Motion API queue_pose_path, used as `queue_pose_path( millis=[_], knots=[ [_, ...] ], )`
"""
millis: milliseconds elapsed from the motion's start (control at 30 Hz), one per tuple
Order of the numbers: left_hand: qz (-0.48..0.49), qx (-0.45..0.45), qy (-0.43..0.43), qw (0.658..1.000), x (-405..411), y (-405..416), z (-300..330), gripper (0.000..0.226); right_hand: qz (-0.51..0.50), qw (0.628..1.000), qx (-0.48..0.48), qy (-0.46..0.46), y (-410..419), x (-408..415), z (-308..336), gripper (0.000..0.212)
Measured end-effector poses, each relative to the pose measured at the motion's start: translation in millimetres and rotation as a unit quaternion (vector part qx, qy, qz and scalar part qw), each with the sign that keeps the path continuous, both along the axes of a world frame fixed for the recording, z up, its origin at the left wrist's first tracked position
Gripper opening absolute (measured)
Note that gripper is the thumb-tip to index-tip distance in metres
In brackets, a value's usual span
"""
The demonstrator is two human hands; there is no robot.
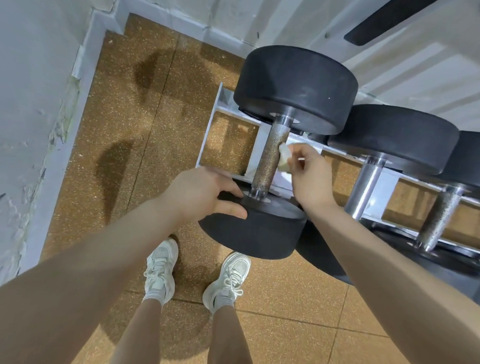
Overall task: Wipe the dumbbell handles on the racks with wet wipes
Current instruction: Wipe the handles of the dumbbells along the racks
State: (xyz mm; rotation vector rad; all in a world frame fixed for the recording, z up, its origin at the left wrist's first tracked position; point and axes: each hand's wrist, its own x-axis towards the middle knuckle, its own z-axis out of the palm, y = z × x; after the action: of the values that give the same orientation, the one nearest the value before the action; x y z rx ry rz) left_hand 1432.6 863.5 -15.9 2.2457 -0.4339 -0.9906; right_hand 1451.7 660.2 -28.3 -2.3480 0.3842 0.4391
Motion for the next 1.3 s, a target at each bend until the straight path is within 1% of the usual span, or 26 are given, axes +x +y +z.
queue_pose_path(
  millis=[33, 100, 167, 200, 233, 300, 367, 400, 433, 500, 567, 600, 667, 767, 800, 833, 867, 967, 1000, 1033, 1100, 1133, 1200, 1233, 1267, 1300],
  knots=[
    [0.0, 0.003, 0.004, 1.0, 0, 0, 0, 0.05, 0.048, 0.996, -0.013, -0.07, 6, 1, 8, 0.019],
    [0.007, 0.003, 0.011, 1.0, 0, 1, -1, 0.05, 0.174, 0.964, -0.061, -0.193, 13, 7, 13, 0.025],
    [0.022, -0.009, 0.012, 1.0, -2, 1, -3, 0.049, 0.275, 0.92, -0.135, -0.246, 19, 23, 10, 0.036],
    [0.029, -0.015, 0.01, 0.999, -3, 1, -3, 0.048, 0.306, 0.901, -0.177, -0.25, 22, 32, 6, 0.04],
    [0.036, -0.021, 0.009, 0.999, -4, 1, -5, 0.048, 0.333, 0.883, -0.224, -0.245, 25, 39, 0, 0.038],
    [0.047, -0.039, 0.012, 0.998, -6, 3, -5, 0.053, 0.393, 0.833, -0.325, -0.215, 34, 42, 1, 0.023],
    [0.041, -0.067, 0.017, 0.997, -7, 7, -6, 0.063, 0.455, 0.788, -0.389, -0.14, 42, 39, 6, 0.024],
    [0.03, -0.08, 0.026, 0.996, -7, 10, -6, 0.064, 0.482, 0.779, -0.39, -0.092, 45, 34, 8, 0.025],
    [0.017, -0.086, 0.038, 0.995, -7, 13, -6, 0.061, 0.494, 0.789, -0.362, -0.042, 44, 27, 10, 0.027],
    [-0.011, -0.08, 0.057, 0.995, -3, 17, -4, 0.052, 0.479, 0.828, -0.28, 0.078, 43, 12, 12, 0.027],
    [-0.026, -0.067, 0.063, 0.995, 0, 19, -5, 0.046, 0.476, 0.843, -0.198, 0.149, 43, 3, 16, 0.022],
    [-0.026, -0.062, 0.061, 0.996, 0, 19, -6, 0.045, 0.461, 0.858, -0.168, 0.151, 41, 5, 15, 0.02],
    [-0.017, -0.057, 0.053, 0.997, -3, 20, -8, 0.046, 0.416, 0.89, -0.149, 0.113, 37, 21, 13, 0.02],
    [0.018, -0.061, 0.046, 0.997, -10, 21, -13, 0.046, 0.312, 0.939, -0.144, -0.024, 31, 47, 14, 0.027],
    [0.031, -0.064, 0.046, 0.996, -11, 21, -13, 0.046, 0.293, 0.943, -0.138, -0.068, 32, 52, 14, 0.029],
    [0.041, -0.065, 0.048, 0.996, -12, 21, -14, 0.045, 0.304, 0.936, -0.155, -0.09, 33, 53, 15, 0.032],
    [0.046, -0.065, 0.049, 0.996, -11, 20, -13, 0.045, 0.347, 0.914, -0.193, -0.083, 34, 50, 14, 0.035],
    [0.047, -0.079, 0.052, 0.994, -10, 19, -13, 0.043, 0.492, 0.817, -0.299, -0.012, 39, 26, 3, 0.037],
    [0.044, -0.083, 0.049, 0.994, -10, 19, -12, 0.043, 0.512, 0.808, -0.291, 0.004, 37, 18, -1, 0.035],
    [0.043, -0.086, 0.047, 0.994, -10, 19, -11, 0.042, 0.515, 0.821, -0.247, 0.021, 35, 12, -2, 0.034],
    [0.048, -0.086, 0.05, 0.994, -10, 20, -9, 0.042, 0.452, 0.884, -0.095, 0.071, 30, 2, 4, 0.033],
    [0.052, -0.085, 0.051, 0.994, -10, 21, -9, 0.042, 0.378, 0.922, -0.023, 0.086, 26, 2, 8, 0.034],
    [0.066, -0.081, 0.05, 0.993, -12, 21, -8, 0.04, 0.152, 0.983, 0.081, 0.065, 15, 7, 16, 0.034],
    [0.077, -0.081, 0.051, 0.992, -12, 20, -8, 0.038, 0.024, 0.992, 0.118, 0.044, 8, 12, 16, 0.034],
    [0.088, -0.082, 0.051, 0.991, -11, 18, -7, 0.035, -0.101, 0.984, 0.147, 0.028, 0, 17, 12, 0.032],
    [0.094, -0.078, 0.05, 0.991, -10, 16, -7, 0.035, -0.221, 0.96, 0.172, 0.024, -9, 22, 4, 0.03]
  ],
)
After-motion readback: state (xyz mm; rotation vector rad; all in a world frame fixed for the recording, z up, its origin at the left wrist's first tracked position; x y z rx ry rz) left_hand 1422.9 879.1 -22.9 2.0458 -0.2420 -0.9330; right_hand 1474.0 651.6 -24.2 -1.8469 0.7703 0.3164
